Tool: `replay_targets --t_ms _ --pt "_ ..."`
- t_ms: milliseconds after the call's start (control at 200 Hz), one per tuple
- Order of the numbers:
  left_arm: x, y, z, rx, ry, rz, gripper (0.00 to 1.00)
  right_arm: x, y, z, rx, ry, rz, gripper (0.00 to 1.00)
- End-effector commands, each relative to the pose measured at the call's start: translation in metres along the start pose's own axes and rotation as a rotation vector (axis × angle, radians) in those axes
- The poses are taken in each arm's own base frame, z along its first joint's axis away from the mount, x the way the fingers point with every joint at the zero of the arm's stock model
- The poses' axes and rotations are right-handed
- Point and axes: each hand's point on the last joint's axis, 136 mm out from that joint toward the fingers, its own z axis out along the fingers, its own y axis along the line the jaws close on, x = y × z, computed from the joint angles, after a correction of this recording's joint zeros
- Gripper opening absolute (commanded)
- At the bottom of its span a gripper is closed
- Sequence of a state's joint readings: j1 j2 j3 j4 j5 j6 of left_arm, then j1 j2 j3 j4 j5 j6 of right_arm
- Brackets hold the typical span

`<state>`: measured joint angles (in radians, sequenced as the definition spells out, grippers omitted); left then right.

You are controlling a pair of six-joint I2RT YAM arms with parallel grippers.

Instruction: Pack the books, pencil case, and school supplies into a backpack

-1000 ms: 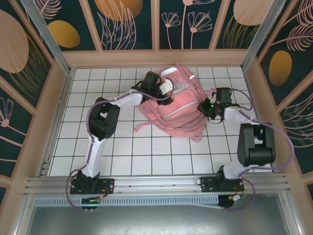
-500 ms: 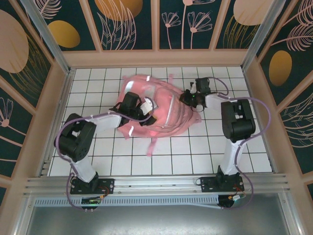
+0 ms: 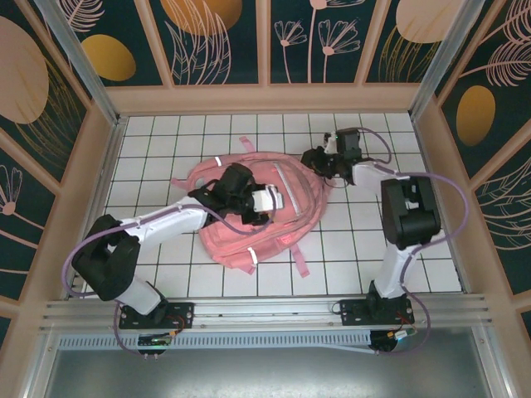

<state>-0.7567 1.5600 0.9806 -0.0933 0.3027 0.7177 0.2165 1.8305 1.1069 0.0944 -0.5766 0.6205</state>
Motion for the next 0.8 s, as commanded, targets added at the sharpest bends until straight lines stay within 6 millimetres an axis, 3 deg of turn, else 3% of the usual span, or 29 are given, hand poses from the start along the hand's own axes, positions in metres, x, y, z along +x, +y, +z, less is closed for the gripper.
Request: replay_targets --t_ms 0,145,240,350,410,510,596,676,701,796 --pt "-0.002 0.000 0.018 -0.039 0.047 0.111 0.64 0.008 0.001 -0.032 0.013 -0.040 0.001 0.30" --pt "0.003 0.000 0.037 -0.074 0.079 0.077 0.67 0.038 -0.003 -0.054 0.039 -0.012 -0.029 0.32" --pt "0.005 0.006 0.045 -0.118 0.079 0.029 0.67 0.055 -0.009 -0.066 0.062 -0.007 -0.043 0.39" --pt "0.023 0.015 0.060 -0.189 0.129 -0.054 0.64 0.073 -0.018 -0.077 0.081 -0.009 -0.053 0.42" --pt "0.024 0.016 0.062 -0.193 0.129 -0.076 0.56 0.081 -0.021 -0.083 0.079 -0.013 -0.069 0.41" --pt "0.012 0.013 0.058 -0.167 0.077 -0.100 0.32 0.094 -0.019 -0.086 0.065 -0.011 -0.126 0.41" --pt "0.003 0.020 0.049 -0.203 0.046 -0.134 0.00 0.104 -0.012 -0.086 0.071 -0.018 -0.229 0.44" --pt "0.003 0.022 0.047 -0.191 0.035 -0.160 0.00 0.116 0.001 -0.083 0.030 -0.030 -0.370 0.47" --pt "-0.007 0.026 0.037 -0.200 0.000 -0.170 0.00 0.119 0.005 -0.081 0.011 -0.030 -0.401 0.48" --pt "-0.015 0.034 0.026 -0.187 -0.066 -0.238 0.00 0.131 0.024 -0.075 -0.085 -0.014 -0.513 0.49"
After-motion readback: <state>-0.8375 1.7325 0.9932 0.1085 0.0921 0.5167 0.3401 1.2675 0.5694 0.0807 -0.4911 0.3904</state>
